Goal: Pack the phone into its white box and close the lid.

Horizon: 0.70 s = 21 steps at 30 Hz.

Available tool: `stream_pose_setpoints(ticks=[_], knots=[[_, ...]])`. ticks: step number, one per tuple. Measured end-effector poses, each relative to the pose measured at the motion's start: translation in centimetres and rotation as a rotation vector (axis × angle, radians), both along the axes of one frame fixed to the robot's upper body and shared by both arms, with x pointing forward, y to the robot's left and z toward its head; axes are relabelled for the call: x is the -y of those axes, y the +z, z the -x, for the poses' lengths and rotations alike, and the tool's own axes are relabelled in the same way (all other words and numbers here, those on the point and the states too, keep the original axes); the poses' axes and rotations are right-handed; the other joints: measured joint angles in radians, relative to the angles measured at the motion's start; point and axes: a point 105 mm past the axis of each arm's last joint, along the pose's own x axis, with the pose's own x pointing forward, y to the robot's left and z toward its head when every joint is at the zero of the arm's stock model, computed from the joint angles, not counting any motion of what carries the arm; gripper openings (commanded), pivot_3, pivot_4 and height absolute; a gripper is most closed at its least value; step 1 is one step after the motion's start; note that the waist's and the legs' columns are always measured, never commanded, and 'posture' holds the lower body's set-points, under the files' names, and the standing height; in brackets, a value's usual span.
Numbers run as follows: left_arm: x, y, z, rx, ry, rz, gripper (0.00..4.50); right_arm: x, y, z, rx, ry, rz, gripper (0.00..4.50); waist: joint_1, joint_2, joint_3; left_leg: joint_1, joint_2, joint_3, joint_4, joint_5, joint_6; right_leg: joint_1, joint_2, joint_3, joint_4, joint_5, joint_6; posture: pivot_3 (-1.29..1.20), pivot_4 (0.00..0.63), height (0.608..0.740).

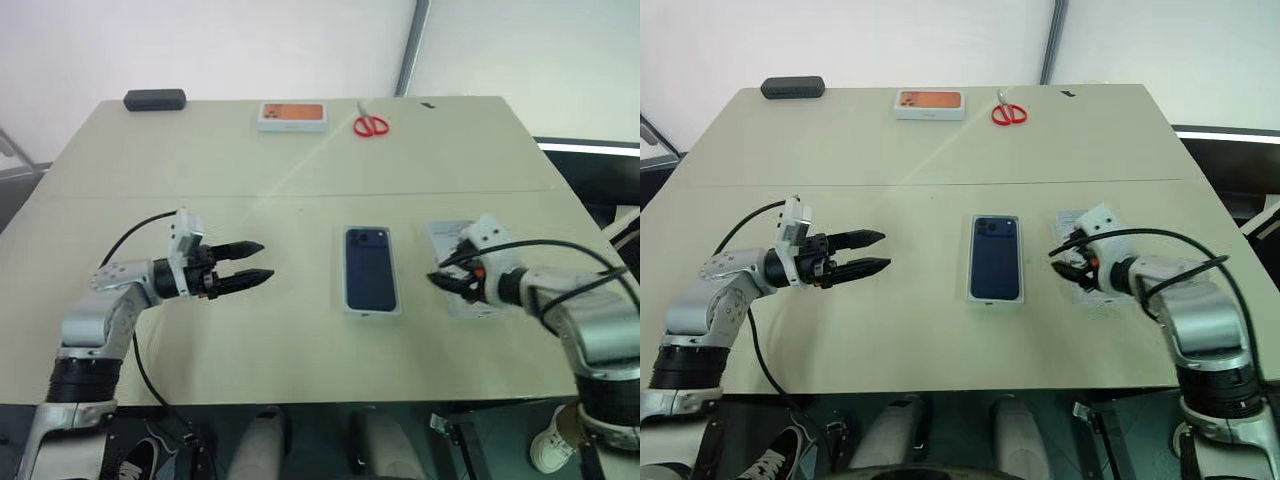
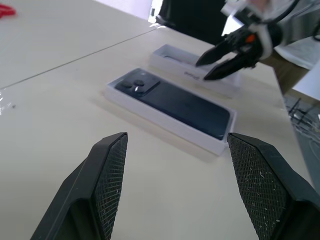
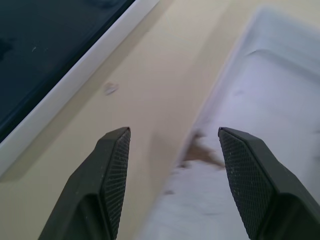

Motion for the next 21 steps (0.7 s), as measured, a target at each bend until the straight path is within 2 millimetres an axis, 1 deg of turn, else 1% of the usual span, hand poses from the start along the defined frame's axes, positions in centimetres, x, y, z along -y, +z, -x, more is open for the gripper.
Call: stream_pose_setpoints(ticks=[3, 6, 10, 14, 19, 21], knots=[[0.1, 0.1, 0.2, 0.009, -0.015, 0.003, 3.35, 0.2, 0.3, -0.1, -0.034, -0.062, 0.001, 2.9, 0.001, 0.0, 0.0, 0.0, 0.0, 0.0, 0.0, 0.0, 0.0, 0.0, 0.0, 0.0, 0.0, 0.0, 0.0, 0.0, 0.15, 0.74], [0.3, -0.4, 0.5, 0.022, -0.022, -0.005, 3.35, 0.0, 1.0, -0.1, -0.055, -0.122, -0.018, 2.9, -0.001, 0.0, 0.0, 0.0, 0.0, 0.0, 0.0, 0.0, 0.0, 0.0, 0.0, 0.0, 0.0, 0.0, 0.0, 0.0, 0.15, 0.74], [0.6, -0.7, 0.5, 0.016, -0.017, -0.003, 3.35, -0.3, 0.4, 0.2, -0.104, -0.172, -0.046, 2.9, 0.0, 0.0, 0.0, 0.0, 0.0, 0.0, 0.0, 0.0, 0.001, 0.0, 0.0, 0.0, 0.0, 0.0, 0.0, 0.0, 0.15, 0.74], [0.9, -0.8, 0.4, 0.014, 0.0, 0.004, 3.35, -0.6, 0.8, -0.7, -0.074, -0.216, -0.089, 2.9, -0.003, 0.0, 0.0, 0.0, 0.0, 0.0, 0.0, 0.0, 0.001, 0.0, 0.001, 0.0, 0.0, 0.0, 0.0, 0.0, 0.15, 0.74], [0.9, -0.9, 0.1, 0.01, 0.02, 0.006, 3.35, 0.3, 0.2, -1.0, -0.085, -0.284, -0.04, 2.9, -0.003, 0.0, 0.0, 0.0, 0.0, 0.001, -0.001, 0.0, 0.001, 0.0, 0.001, 0.0, 0.0, 0.0, 0.0, 0.0, 0.15, 0.74], [1.0, -0.9, 0.1, 0.01, 0.023, 0.009, 3.41, 0.4, 0.1, -1.1, -0.089, -0.296, -0.031, 2.42, -0.003, 0.0, 0.0, 0.0, 0.0, 0.001, -0.001, 0.0, 0.001, 0.0, 0.001, 0.0, 0.0, 0.0, 0.0, 0.0, 0.15, 0.74]])
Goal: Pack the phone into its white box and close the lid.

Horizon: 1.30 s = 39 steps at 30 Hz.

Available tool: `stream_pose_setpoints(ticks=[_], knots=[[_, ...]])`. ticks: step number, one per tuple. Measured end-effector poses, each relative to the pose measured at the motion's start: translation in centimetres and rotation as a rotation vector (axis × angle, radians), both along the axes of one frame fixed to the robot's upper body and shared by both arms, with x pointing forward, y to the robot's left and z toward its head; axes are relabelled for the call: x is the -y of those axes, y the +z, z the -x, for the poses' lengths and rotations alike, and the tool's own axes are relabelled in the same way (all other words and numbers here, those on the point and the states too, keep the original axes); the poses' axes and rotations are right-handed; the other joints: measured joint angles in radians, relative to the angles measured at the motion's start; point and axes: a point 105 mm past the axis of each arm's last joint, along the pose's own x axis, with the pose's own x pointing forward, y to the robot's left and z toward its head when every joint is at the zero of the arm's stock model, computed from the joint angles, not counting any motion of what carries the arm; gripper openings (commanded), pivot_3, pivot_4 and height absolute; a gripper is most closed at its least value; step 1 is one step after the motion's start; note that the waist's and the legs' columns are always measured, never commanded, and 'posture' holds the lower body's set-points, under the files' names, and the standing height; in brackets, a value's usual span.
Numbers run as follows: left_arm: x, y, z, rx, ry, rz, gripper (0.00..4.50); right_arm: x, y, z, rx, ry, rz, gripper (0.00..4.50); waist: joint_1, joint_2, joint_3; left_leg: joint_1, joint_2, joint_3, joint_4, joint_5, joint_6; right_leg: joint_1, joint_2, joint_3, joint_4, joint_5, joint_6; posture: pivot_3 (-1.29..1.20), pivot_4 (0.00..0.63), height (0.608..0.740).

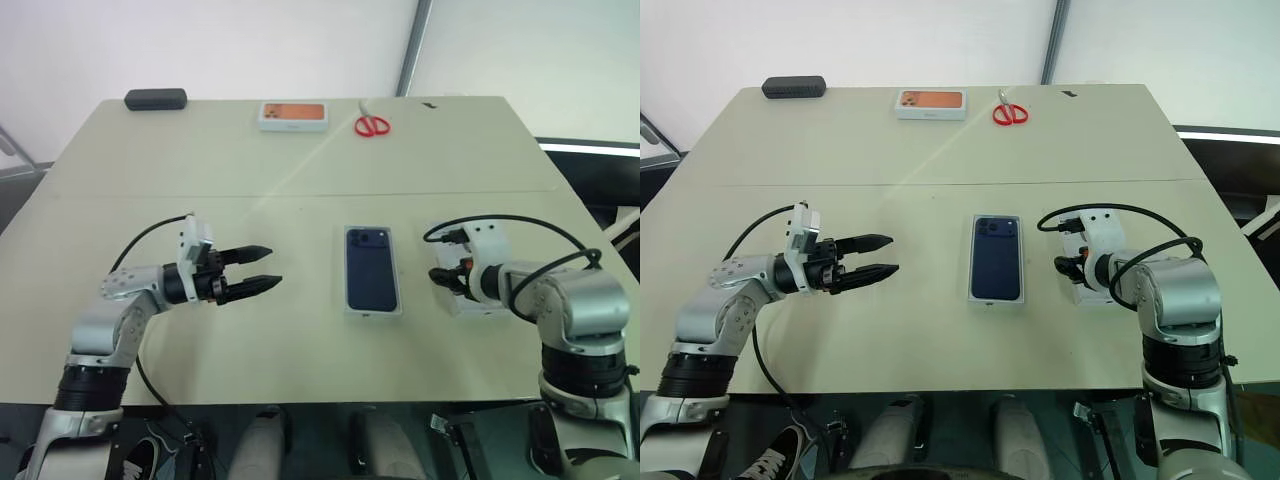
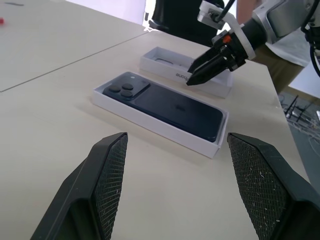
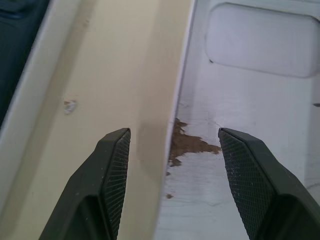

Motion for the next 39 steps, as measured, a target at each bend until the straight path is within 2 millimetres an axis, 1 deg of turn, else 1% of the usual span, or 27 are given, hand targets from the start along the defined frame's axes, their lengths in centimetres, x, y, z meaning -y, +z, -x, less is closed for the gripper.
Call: stream_pose_setpoints(ticks=[1, 5, 6, 15, 17, 19, 21, 24, 25, 28, 30, 33, 35, 37, 39], knots=[[0.1, 0.0, 0.0, 0.001, 0.003, 0.0, 3.41, 0.0, -0.1, 0.0, -0.003, 0.0, 0.012, 2.15, 0.0, 0.0, 0.0, 0.0, 0.0, 0.0, 0.0, 0.0, 0.0, 0.0, 0.0, 0.0, 0.0, 0.0, 0.0, 0.0, 0.15, 0.74], [0.5, 0.0, 0.2, 0.007, -0.004, -0.005, 3.41, -0.2, -0.4, 0.0, -0.01, 0.002, 0.041, 0.15, -0.001, 0.0, 0.0, 0.0, 0.0, 0.0, 0.0, 0.0, 0.0, 0.0, 0.001, 0.0, 0.0, 0.0, 0.0, 0.0, 0.15, 0.74], [0.5, 0.0, 0.1, 0.006, -0.002, -0.005, 3.41, -0.3, -0.4, 0.0, -0.009, -0.001, 0.041, 0.07, -0.001, 0.0, 0.0, 0.0, 0.0, 0.0, 0.0, 0.0, 0.0, 0.001, 0.001, 0.0, 0.0, 0.0, 0.0, 0.0, 0.15, 0.74], [0.6, -0.1, 0.0, 0.003, 0.009, -0.008, 3.41, -0.6, -0.4, -0.2, 0.012, -0.038, 0.041, 0.07, -0.002, 0.0, 0.0, 0.0, 0.0, 0.0, 0.0, 0.0, 0.0, 0.001, 0.001, 0.0, 0.0, 0.0, 0.0, 0.0, 0.15, 0.74], [0.6, -0.1, 0.0, 0.006, 0.009, -0.009, 3.41, -1.4, -0.1, -0.7, 0.033, -0.043, -0.01, 0.07, -0.004, 0.001, 0.0, 0.0, 0.001, 0.0, 0.0, 0.0, 0.0, 0.0, 0.001, 0.0, 0.001, 0.0, 0.0, 0.0, 0.15, 0.74], [0.7, 0.1, -0.1, 0.01, 0.008, -0.009, 3.41, -2.3, 1.1, -1.4, 0.08, -0.022, -0.069, 0.07, -0.004, 0.002, 0.001, 0.0, 0.001, 0.0, 0.0, 0.0, 0.0, -0.001, 0.001, 0.0, 0.001, 0.0, 0.0, 0.0, 0.15, 0.74], [0.7, 0.1, -0.3, 0.01, 0.01, -0.008, 3.41, -3.9, 3.2, -2.1, 0.171, 0.029, -0.21, 0.07, -0.004, 0.002, 0.001, 0.0, 0.001, 0.0, 0.0, 0.0, 0.0, -0.001, 0.002, 0.0, 0.001, 0.0, 0.0, 0.0, 0.15, 0.74], [0.8, 0.1, -0.3, 0.012, 0.013, -0.007, 3.41, -6.0, 5.6, -2.4, 0.275, 0.135, -0.331, 0.07, -0.004, 0.002, 0.001, 0.0, 0.001, 0.0, -0.001, 0.0, 0.0, -0.001, 0.002, 0.0, 0.001, 0.0, 0.0, 0.0, 0.15, 0.74], [0.7, 0.0, -0.4, 0.01, 0.018, -0.007, 3.41, -7.3, 6.6, -2.4, 0.308, 0.168, -0.437, 0.07, -0.003, 0.002, 0.001, 0.0, 0.001, 0.0, -0.001, 0.0, 0.0, -0.001, 0.002, 0.0, 0.001, 0.0, 0.0, 0.0, 0.15, 0.74], [1.0, 0.1, -0.5, 0.023, 0.026, 0.006, 3.41, -10.3, 8.1, -1.7, 0.325, 0.277, -0.648, 0.07, -0.004, 0.002, 0.001, 0.0, 0.002, -0.001, -0.001, 0.0, 0.0, -0.002, 0.003, 0.0, 0.003, 0.0, 0.0, 0.0, 0.15, 0.74], [1.0, 0.2, -0.7, 0.032, 0.039, 0.011, 3.41, -11.0, 8.6, -1.4, 0.319, 0.302, -0.75, 0.07, -0.003, 0.002, 0.001, 0.0, 0.002, -0.001, -0.001, 0.0, 0.0, -0.002, 0.002, 0.001, 0.003, 0.0, 0.0, 0.0, 0.15, 0.74], [1.0, 0.2, -1.2, 0.039, 0.073, 0.037, 3.41, -11.4, 8.8, -1.5, 0.302, 0.294, -0.895, 0.07, 0.0, 0.002, 0.001, 0.0, 0.001, -0.001, -0.001, 0.0, 0.0, -0.002, 0.001, 0.0, 0.003, 0.0, 0.0, 0.0, 0.15, 0.74], [1.2, 0.5, -1.5, 0.045, 0.097, 0.062, 3.41, -11.8, 8.7, -1.5, 0.281, 0.301, -1.039, 0.07, -0.001, 0.003, 0.001, 0.0, 0.001, -0.001, -0.001, 0.0, 0.0, -0.003, 0.001, 0.001, 0.003, 0.0, 0.0, 0.0, 0.15, 0.74], [1.4, 0.7, -1.7, 0.049, 0.111, 0.08, 3.41, -12.8, 8.7, -1.2, 0.252, 0.346, -1.128, 0.07, -0.004, 0.003, 0.002, 0.0, 0.001, 0.0, -0.001, 0.0, 0.0, -0.004, 0.001, 0.001, 0.003, 0.0, 0.0, 0.0, 0.15, 0.74], [1.5, 0.7, -1.8, 0.049, 0.123, 0.089, 3.41, -13.2, 8.9, -0.8, 0.243, 0.378, -1.167, 0.07, -0.006, 0.003, 0.002, -0.001, 0.001, 0.0, -0.001, 0.0, 0.0, -0.004, 0.001, 0.001, 0.004, 0.0, 0.0, 0.0, 0.15, 0.74]])
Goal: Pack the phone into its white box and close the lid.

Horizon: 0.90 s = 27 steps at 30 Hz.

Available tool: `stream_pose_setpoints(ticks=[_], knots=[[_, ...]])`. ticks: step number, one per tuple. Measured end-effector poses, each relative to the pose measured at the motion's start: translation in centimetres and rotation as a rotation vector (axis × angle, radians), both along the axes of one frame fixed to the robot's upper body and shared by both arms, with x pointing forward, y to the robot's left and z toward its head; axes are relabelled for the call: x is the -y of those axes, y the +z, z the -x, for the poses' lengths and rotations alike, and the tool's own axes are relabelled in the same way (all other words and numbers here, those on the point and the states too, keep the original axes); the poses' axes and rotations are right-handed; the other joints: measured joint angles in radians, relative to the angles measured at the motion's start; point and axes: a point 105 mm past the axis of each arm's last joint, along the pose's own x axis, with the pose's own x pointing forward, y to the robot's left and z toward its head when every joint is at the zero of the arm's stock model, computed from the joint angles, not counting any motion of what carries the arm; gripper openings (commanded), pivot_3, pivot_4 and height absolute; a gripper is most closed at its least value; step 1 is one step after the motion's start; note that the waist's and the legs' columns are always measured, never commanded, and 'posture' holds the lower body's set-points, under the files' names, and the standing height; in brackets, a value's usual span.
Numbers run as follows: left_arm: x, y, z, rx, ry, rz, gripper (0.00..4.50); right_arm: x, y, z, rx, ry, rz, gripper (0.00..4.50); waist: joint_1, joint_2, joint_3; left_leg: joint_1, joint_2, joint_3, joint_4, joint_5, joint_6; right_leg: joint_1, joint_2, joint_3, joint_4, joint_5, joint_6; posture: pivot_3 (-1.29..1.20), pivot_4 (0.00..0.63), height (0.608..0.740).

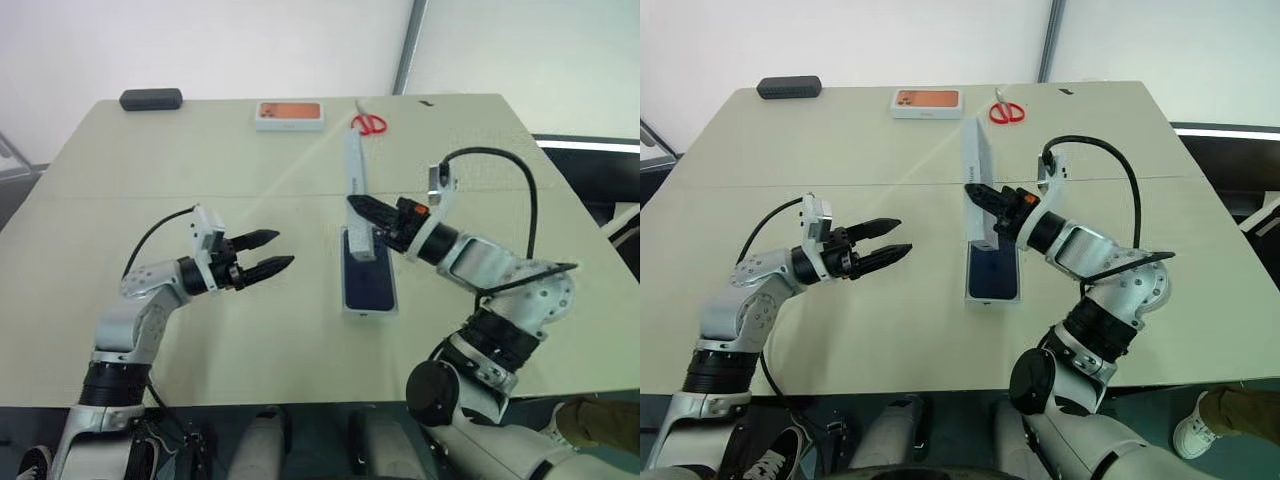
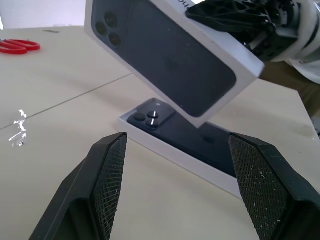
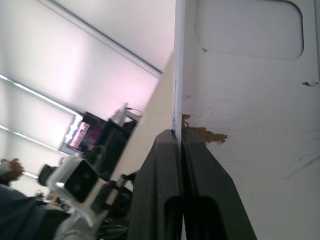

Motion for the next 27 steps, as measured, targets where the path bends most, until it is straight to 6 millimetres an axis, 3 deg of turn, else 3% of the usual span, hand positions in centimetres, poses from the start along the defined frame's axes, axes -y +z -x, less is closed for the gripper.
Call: stream_pose_setpoints(ticks=[7, 12, 21, 25, 27], knots=[[0.2, 0.1, 0.2, 0.005, 0.029, 0.026, 3.41, -1.3, -1.5, 1.7, -0.03, 0.111, -0.007, 0.07, -0.012, 0.001, 0.0, 0.0, 0.0, 0.0, 0.0, 0.0, 0.0, 0.0, 0.0, 0.0, 0.001, 0.0, 0.0, 0.0, 0.15, 0.74], [0.2, 0.2, 0.1, 0.001, 0.042, 0.041, 3.41, -1.2, -1.8, 2.2, -0.052, 0.155, -0.016, 0.07, -0.021, 0.001, 0.0, 0.0, 0.0, 0.0, 0.0, 0.0, 0.0, 0.0, 0.001, 0.0, 0.001, 0.0, 0.0, 0.0, 0.15, 0.74], [0.5, 0.3, 0.0, -0.004, 0.05, 0.074, 3.41, -3.1, -1.9, 2.4, -0.102, 0.162, -0.068, 0.07, -0.022, 0.001, 0.0, 0.0, 0.002, 0.0, 0.0, 0.0, 0.0, 0.0, 0.003, 0.001, 0.0, 0.0, 0.0, 0.0, 0.15, 0.74], [0.7, 0.3, -0.1, -0.013, 0.053, 0.09, 3.41, -3.4, -2.2, 1.7, -0.159, 0.088, -0.077, 0.07, -0.022, 0.001, 0.0, 0.0, 0.002, 0.0, 0.0, 0.0, 0.0, 0.0, 0.003, 0.001, 0.0, 0.0, 0.0, 0.0, 0.15, 0.74], [0.7, 0.2, -0.1, -0.027, 0.054, 0.1, 2.85, -3.8, -2.6, 1.7, -0.193, 0.077, -0.091, 0.0, -0.023, 0.001, 0.0, 0.0, 0.002, 0.0, 0.0, 0.0, 0.0, 0.0, 0.003, 0.001, 0.0, 0.0, 0.0, 0.0, 0.15, 0.74]])
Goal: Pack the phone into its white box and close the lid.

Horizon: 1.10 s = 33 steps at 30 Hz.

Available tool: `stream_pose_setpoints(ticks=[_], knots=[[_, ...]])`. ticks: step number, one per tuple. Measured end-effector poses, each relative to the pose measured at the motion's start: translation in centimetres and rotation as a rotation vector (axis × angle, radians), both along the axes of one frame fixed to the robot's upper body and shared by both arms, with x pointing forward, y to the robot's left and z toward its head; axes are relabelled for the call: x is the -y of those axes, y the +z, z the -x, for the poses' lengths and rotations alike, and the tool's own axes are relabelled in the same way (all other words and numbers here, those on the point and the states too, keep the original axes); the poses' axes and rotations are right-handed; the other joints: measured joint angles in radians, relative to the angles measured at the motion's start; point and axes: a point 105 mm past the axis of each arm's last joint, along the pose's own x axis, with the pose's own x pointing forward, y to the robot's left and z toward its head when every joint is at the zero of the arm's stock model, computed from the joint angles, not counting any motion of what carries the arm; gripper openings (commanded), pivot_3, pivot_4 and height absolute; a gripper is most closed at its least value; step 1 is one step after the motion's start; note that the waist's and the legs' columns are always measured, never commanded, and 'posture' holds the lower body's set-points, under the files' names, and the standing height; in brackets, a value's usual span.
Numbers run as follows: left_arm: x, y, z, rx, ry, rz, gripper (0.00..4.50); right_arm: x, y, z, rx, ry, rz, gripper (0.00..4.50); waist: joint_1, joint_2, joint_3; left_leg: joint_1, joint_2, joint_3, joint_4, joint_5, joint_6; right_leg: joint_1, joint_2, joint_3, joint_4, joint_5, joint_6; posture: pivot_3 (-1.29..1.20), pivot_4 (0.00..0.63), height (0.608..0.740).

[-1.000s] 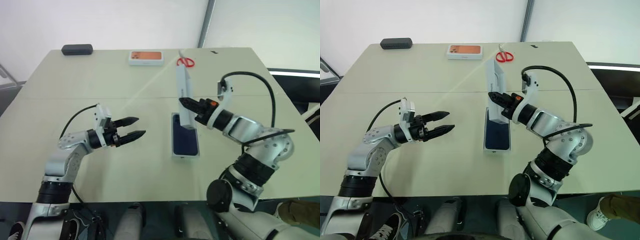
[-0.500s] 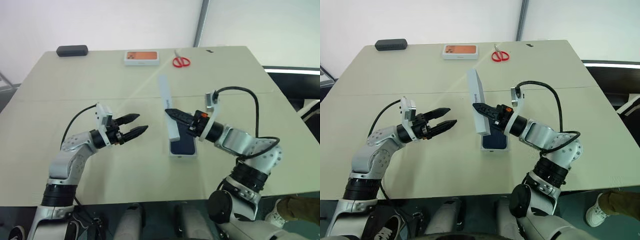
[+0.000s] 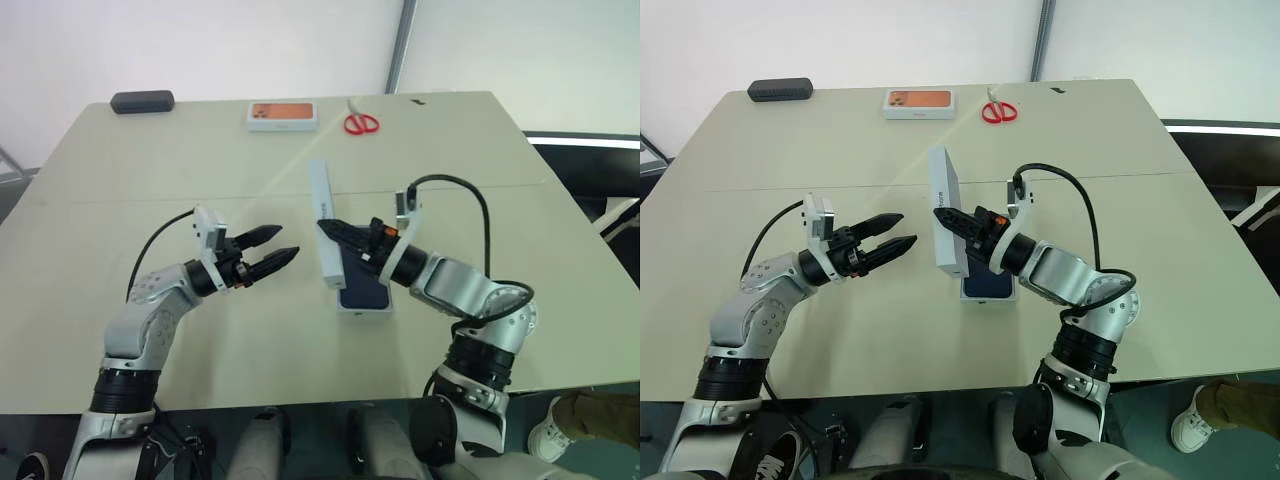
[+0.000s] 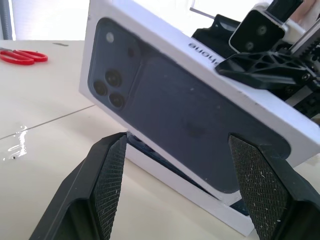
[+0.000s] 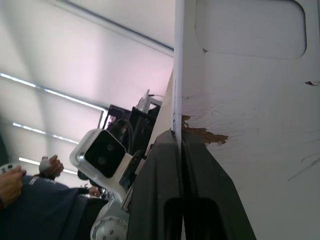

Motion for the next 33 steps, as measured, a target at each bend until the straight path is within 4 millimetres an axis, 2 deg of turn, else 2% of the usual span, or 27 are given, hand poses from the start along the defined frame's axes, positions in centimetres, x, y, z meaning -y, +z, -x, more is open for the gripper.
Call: stream_pose_setpoints(ticks=[1, 6, 10, 14, 18, 23, 25, 28, 31, 33], knots=[[0.0, 0.0, 0.0, -0.006, 0.0, 0.007, 2.52, -0.3, -0.2, 0.1, -0.019, -0.002, -0.01, 0.0, 0.0, 0.0, 0.0, 0.0, 0.0, 0.0, 0.0, 0.0, 0.0, 0.0, 0.0, 0.0, 0.0, 0.0, 0.0, 0.0, 0.15, 0.74], [0.0, -0.1, 0.2, -0.051, -0.016, 0.045, 0.05, -1.3, -1.2, 0.6, -0.09, 0.014, -0.032, 0.0, -0.001, 0.0, 0.0, 0.0, 0.001, 0.0, 0.0, 0.0, 0.0, 0.0, 0.001, 0.0, 0.0, 0.0, 0.0, 0.0, 0.15, 0.74], [-0.2, 0.2, 0.2, -0.048, -0.004, 0.055, 0.05, -1.3, -1.6, 0.7, -0.105, 0.016, -0.013, 0.0, 0.001, 0.0, 0.0, 0.0, 0.0, 0.0, 0.0, 0.0, 0.0, 0.0, 0.001, 0.0, -0.001, 0.0, 0.0, 0.0, 0.15, 0.74], [-0.2, -0.5, 0.1, -0.05, 0.028, 0.027, 0.05, -1.3, -1.7, 0.3, -0.123, 0.0, 0.0, 0.0, 0.0, 0.0, 0.0, 0.0, 0.0, 0.0, 0.0, 0.0, 0.0, 0.0, 0.001, 0.0, -0.001, 0.0, 0.0, 0.0, 0.15, 0.74], [0.7, -1.7, 0.5, -0.08, 0.01, 0.002, 0.05, -0.7, -3.5, 0.4, -0.175, -0.022, 0.03, 0.0, 0.002, 0.0, 0.0, 0.0, 0.0, 0.0, 0.0, 0.0, 0.0, 0.0, 0.001, 0.0, -0.001, 0.0, 0.0, 0.0, 0.15, 0.74], [2.6, -3.4, 0.6, -0.115, -0.024, 0.003, 0.05, 0.0, -3.5, 0.2, -0.169, -0.038, 0.028, 0.0, 0.003, 0.0, 0.0, 0.0, 0.0, 0.0, 0.0, 0.0, 0.0, 0.001, 0.001, 0.0, -0.002, 0.0, 0.0, 0.0, 0.15, 0.74], [3.2, -3.9, 0.6, -0.128, -0.033, 0.01, 0.0, 0.1, -3.5, 0.1, -0.163, -0.042, 0.031, 0.63, 0.003, 0.0, 0.0, 0.0, 0.0, 0.0, 0.0, 0.0, 0.0, 0.001, 0.001, 0.0, -0.002, 0.0, 0.0, 0.0, 0.15, 0.74], [3.9, -3.7, 0.3, -0.116, -0.034, 0.023, 0.0, 1.2, -3.7, -0.3, -0.147, -0.079, 0.072, 1.91, 0.004, 0.0, 0.0, -0.001, 0.0, 0.001, 0.0, 0.0, 0.0, 0.001, 0.001, 0.0, -0.002, 0.0, 0.0, 0.0, 0.15, 0.74], [5.1, -3.6, -0.1, -0.107, -0.048, 0.036, 0.0, 2.7, -3.5, -0.6, -0.057, -0.114, 0.158, 3.52, 0.007, 0.0, 0.0, -0.001, 0.0, 0.002, 0.001, 0.0, 0.0, 0.001, 0.001, 0.0, -0.004, 0.0, 0.0, 0.0, 0.15, 0.74], [6.1, -3.6, -0.3, -0.108, -0.063, 0.046, 0.0, 4.0, -2.9, -0.5, 0.078, -0.116, 0.282, 3.52, 0.008, 0.0, 0.0, -0.002, -0.001, 0.003, 0.001, 0.0, 0.0, 0.001, 0.001, 0.0, -0.005, 0.0, 0.0, 0.0, 0.15, 0.74]])
